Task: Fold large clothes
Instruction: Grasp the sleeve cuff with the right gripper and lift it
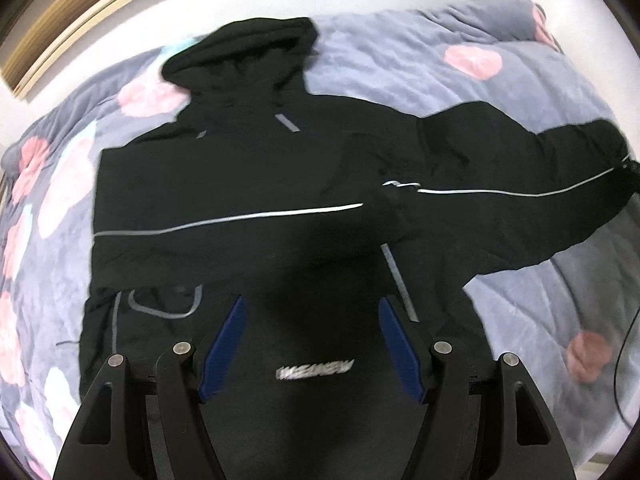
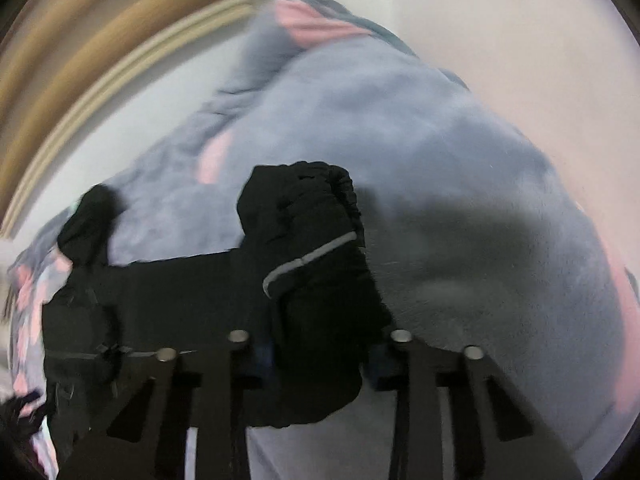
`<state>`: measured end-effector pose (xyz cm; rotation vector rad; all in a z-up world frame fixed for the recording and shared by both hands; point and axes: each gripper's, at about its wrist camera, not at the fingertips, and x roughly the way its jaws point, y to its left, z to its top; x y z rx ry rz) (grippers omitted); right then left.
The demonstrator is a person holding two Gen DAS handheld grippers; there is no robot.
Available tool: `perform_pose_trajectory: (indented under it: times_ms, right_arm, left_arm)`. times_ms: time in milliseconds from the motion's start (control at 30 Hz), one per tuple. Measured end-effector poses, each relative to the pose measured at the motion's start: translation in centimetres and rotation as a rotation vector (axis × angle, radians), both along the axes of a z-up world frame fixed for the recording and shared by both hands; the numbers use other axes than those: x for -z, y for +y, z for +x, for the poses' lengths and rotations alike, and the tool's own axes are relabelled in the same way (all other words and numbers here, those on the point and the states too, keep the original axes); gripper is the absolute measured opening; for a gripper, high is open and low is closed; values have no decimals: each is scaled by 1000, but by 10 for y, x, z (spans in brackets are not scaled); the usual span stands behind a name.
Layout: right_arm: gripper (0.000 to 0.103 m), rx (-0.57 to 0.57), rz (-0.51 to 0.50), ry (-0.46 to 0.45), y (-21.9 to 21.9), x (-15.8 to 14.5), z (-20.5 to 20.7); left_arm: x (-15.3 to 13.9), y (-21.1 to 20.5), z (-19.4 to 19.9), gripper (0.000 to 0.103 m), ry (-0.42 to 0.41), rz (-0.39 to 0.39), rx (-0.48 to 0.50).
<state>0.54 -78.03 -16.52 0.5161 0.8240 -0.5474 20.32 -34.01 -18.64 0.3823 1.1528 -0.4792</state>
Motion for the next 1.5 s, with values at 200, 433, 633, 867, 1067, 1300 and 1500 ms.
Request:
perform_pose_trajectory:
  times_ms: [200,433,633,867,1067,1300,1500]
  right_arm:
    - [30,154,-69,67,-20,8,-27]
    - [29,178,-43,165,-25,32,-18]
    - [25,96,-89,124,28,-15,9]
    - [23,-127,-110,40,168,-61,92]
    - [23,-302,-136,29,285,-68,178]
    - [23,-483,-142,44,410,-49,270]
    - [23,-652,-113,124,507,8,343]
  left_arm:
    - [26,-43,18,70,16,-28,18]
    - [129,-65,66,70,183,75,-38]
    - [96,-49,58,70,123,-42,34]
    - [27,29,62,70,7,-173,33]
    - [-17,121,82,70,-93,-217,-21]
    - [-24,219,97,70,-149,-182,-101]
    - [-4,275,99,70,-113,-183,-190]
